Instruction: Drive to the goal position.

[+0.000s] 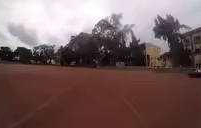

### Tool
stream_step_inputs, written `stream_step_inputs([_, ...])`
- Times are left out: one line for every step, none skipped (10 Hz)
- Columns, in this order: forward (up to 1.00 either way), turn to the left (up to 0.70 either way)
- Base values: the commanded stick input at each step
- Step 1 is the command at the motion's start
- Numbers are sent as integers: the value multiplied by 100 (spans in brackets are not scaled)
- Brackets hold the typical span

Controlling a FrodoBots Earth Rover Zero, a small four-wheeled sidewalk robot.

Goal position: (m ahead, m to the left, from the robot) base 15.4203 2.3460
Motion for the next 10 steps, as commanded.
stream_step_inputs([50, 0])
stream_step_inputs([50, 0])
stream_step_inputs([50, 0])
stream_step_inputs([50, 0])
stream_step_inputs([50, 0])
stream_step_inputs([50, 0])
stream_step_inputs([50, 0])
stream_step_inputs([50, 0])
stream_step_inputs([50, 0])
stream_step_inputs([50, 0])
